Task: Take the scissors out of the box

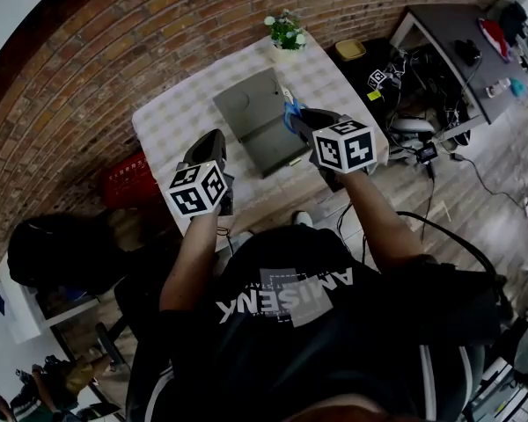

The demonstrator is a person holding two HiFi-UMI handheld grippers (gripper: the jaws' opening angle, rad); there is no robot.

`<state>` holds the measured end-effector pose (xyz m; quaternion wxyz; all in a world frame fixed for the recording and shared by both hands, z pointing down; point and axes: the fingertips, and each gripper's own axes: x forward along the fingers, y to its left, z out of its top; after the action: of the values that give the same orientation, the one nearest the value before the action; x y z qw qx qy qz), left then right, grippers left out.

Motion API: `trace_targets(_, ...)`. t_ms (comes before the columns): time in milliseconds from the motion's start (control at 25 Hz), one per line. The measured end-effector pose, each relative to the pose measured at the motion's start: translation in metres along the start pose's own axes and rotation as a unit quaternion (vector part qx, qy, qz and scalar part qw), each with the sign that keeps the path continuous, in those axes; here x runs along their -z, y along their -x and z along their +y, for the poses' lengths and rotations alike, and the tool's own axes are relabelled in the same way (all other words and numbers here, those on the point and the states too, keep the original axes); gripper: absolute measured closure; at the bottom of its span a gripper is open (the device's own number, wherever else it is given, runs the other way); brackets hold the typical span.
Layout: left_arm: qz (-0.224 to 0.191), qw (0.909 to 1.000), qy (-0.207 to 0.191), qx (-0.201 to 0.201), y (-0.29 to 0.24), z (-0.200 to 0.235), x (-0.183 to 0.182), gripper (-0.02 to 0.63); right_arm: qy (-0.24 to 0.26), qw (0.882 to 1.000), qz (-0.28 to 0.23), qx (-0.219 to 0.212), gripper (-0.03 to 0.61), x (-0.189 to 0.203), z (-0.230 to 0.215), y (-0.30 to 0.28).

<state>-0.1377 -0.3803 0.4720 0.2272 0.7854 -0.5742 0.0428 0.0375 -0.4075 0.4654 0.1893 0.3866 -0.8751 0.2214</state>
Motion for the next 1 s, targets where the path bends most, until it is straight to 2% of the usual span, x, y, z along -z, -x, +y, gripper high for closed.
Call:
trace_targets(120, -0.020, 0.9997, -0.014, 0.003, 0.006, -0.005, -0.017, 0.601, 0.017, 1.000, -0.018, 0.006, 0.463, -0.014, 0.000, 0.009)
trace_targets(600, -0.067, 0.9975, -0.021, 0.003, 0.028, -0.014, -0.058, 0.601, 0.079, 0.992, -0.093, 0.020, 0.463, -0.059, 0.012, 0.040)
trace_targets(760, -0.084, 0.9964, -0.012, -0.001, 0.038, -0.013, -0.070, 0.601, 0.094, 0.989, -0.113, 0.016, 0.463, -0.070, 0.015, 0.048)
trace_targets(1000, -0.109, 0.9929, -0.049, -0.010, 0.052, -0.013, -0.089, 0.601, 0.108, 0.982, -0.153, 0.025, 0.463, -0.086, 0.020, 0.062)
